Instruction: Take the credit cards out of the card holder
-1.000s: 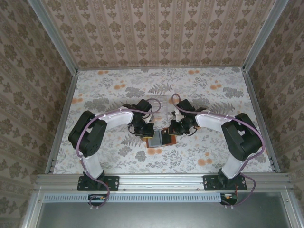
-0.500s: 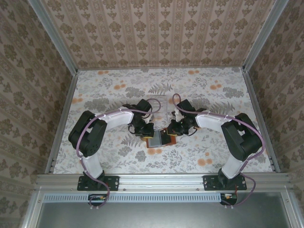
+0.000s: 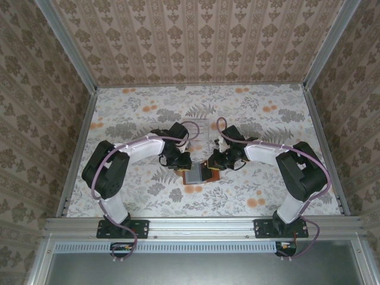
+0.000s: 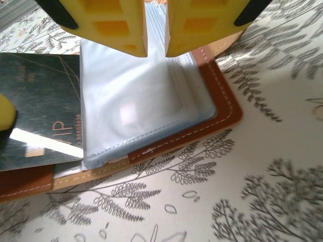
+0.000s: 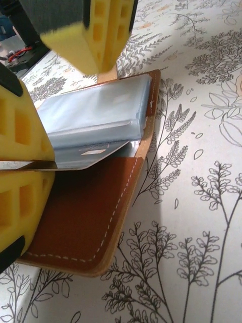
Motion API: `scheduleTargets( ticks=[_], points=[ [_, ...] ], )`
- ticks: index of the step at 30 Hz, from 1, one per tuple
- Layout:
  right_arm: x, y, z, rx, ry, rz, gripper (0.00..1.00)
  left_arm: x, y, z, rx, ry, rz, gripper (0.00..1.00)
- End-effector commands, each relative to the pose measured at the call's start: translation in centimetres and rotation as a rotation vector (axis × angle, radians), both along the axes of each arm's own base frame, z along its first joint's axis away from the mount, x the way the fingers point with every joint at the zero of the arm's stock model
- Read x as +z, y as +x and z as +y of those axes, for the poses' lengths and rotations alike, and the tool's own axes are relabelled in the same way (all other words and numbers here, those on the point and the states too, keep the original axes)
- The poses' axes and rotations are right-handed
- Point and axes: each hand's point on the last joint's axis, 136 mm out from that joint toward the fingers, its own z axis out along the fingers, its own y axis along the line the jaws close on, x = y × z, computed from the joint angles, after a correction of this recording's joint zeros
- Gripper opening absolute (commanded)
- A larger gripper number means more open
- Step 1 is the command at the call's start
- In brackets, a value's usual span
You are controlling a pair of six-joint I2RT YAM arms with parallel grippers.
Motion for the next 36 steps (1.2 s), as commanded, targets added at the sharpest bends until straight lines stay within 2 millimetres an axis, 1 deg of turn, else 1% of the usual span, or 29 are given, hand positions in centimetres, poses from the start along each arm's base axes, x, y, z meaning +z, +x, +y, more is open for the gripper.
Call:
scheduleTargets(
  ticks=[1, 5, 9, 12, 16, 22, 25, 30, 33, 36],
  points=[
    [-0.8, -1.2, -1.1, -0.020, -0.054, 0.028, 0.13, 1.1, -0.1, 1.6, 0.042, 0.046, -0.021, 0.19],
    [-0.9, -1.4, -1.1, -0.028, -0.054, 0.023, 0.13, 0.2, -0.8, 2.7, 0.068, 0.086, -0.009, 0.17],
    [-0.8, -1.6, -0.9, -0.026, -0.055, 0.022, 0.13, -0.9, -1.1, 3.1, 0.069, 0.104, 0.013, 0.14],
    [-0.6, -1.5, -1.0, -0.025, -0.058, 0.018, 0.13, -1.6, -1.1, 3.1, 0.067, 0.107, 0.023, 0.13],
    [-0.2, -1.3, -0.8, -0.025, -0.054, 0.012, 0.13, -2.5, -1.3, 2.6, 0.060, 0.091, 0.048, 0.11],
    [1.1, -0.8, -0.7, -0.020, -0.057, -0.023, 0.12, -3.6, -1.5, 2.4, 0.058, 0.078, 0.069, 0.11],
    [2.0, -0.5, -1.0, -0.021, -0.079, -0.046, 0.11, -3.6, -1.4, 2.3, 0.061, 0.069, 0.065, 0.10],
    [4.4, 0.1, -1.8, -0.005, -0.131, -0.119, 0.08, -3.0, -0.6, 2.7, 0.083, 0.052, 0.036, 0.11],
    [6.1, 0.6, -2.1, 0.035, -0.156, -0.185, 0.08, -1.9, 0.3, 2.9, 0.105, 0.019, 0.002, 0.12],
    [7.7, 1.5, -2.3, 0.097, -0.191, -0.271, 0.07, -0.2, 1.3, 2.8, 0.118, -0.023, -0.046, 0.13]
  ],
)
